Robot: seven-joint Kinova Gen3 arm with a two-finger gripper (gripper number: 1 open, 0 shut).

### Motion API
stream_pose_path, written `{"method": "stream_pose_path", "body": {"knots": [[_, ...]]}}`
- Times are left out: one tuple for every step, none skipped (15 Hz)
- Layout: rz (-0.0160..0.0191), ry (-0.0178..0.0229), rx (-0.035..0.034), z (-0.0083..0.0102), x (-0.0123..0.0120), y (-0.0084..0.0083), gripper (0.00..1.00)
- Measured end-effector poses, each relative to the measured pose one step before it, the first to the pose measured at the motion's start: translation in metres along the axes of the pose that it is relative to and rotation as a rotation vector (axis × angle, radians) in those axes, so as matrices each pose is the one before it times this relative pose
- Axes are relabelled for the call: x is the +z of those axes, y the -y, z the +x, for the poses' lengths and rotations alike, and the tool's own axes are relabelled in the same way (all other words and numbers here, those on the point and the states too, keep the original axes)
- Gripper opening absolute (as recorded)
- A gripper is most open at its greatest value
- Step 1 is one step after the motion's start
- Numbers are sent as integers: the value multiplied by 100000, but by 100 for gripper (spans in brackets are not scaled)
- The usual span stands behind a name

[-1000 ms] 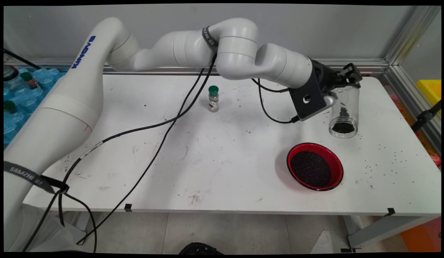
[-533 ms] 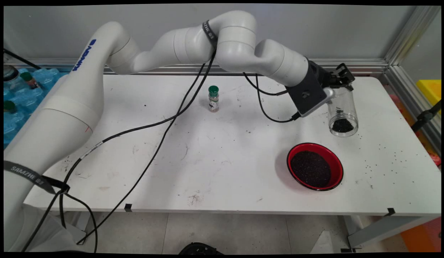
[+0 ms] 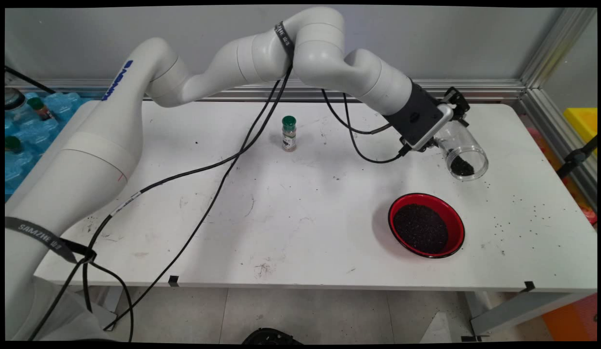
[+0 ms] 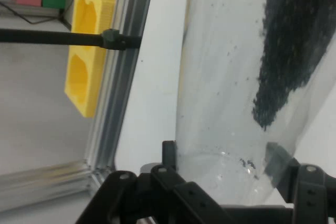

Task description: Pour the black seasoning powder in the red bowl

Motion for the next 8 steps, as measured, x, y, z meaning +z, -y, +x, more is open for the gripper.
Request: {"method": "stream_pose_path", "body": {"knots": [[-866, -545, -2943, -196, 48, -36, 0], [-886, -496, -2838, -199, 28, -38, 0], [-922, -514, -2856, -199, 35, -41, 0], [-737, -430, -2435, -172, 22, -27, 0], [-847, -451, -2923, -213, 20, -32, 0], [-781, -335, -3386, -273, 33, -15, 0], [-590, -243, -2801, -236, 30, 5, 0], [-528, -197, -2515, -219, 39, 18, 0]]}}
